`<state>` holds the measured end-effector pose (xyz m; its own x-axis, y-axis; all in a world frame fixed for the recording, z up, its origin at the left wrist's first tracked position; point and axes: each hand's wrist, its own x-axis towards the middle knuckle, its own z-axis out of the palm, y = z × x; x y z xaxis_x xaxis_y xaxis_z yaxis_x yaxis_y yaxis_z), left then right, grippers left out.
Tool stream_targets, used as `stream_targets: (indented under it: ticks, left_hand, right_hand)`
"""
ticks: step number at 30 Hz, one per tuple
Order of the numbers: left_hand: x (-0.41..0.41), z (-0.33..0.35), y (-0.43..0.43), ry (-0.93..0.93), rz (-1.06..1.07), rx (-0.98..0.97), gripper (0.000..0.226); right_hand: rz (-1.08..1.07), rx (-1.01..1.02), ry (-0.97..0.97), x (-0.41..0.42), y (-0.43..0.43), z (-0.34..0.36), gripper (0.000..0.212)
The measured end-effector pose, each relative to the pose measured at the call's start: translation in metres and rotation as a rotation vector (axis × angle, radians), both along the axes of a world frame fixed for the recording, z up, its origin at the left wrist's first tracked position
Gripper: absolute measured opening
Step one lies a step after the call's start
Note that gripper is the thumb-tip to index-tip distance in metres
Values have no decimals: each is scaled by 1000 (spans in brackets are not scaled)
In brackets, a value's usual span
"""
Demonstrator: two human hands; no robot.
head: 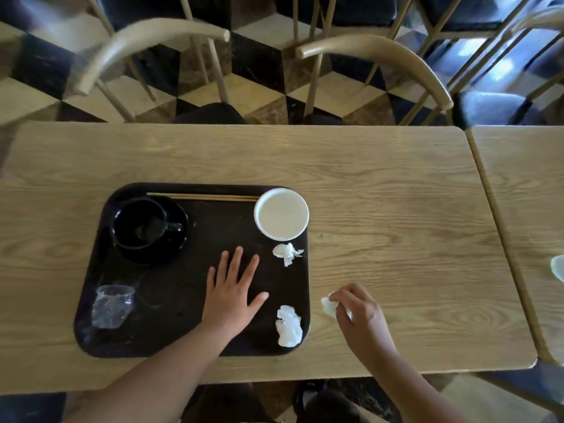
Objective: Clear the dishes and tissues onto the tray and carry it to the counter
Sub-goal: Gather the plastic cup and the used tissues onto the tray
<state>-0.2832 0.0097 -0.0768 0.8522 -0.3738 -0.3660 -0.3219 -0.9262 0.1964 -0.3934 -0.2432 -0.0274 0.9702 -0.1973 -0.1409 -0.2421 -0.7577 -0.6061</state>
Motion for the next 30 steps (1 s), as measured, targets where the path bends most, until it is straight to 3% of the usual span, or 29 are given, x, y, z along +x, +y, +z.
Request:
stream_targets:
  ticks: [6,15,19,22,30]
  left_hand:
    - [3,4,37,53,-107,-21,78]
    - [12,1,79,60,-115,31,96]
    - [17,-1,87,50,-140,56,103]
    - [19,0,90,86,-140,67,111]
    - [21,12,86,93,-165,103,100]
  right_hand:
    - [-80,3,5,44,45,-8,27]
    - [-52,-78,68,74,97,-24,21]
    - [-59,-111,88,74,104,-29,7]
    - [-84,-166,169,75,109,-32,12]
    - [-44,-188,193,76,108,-27,22]
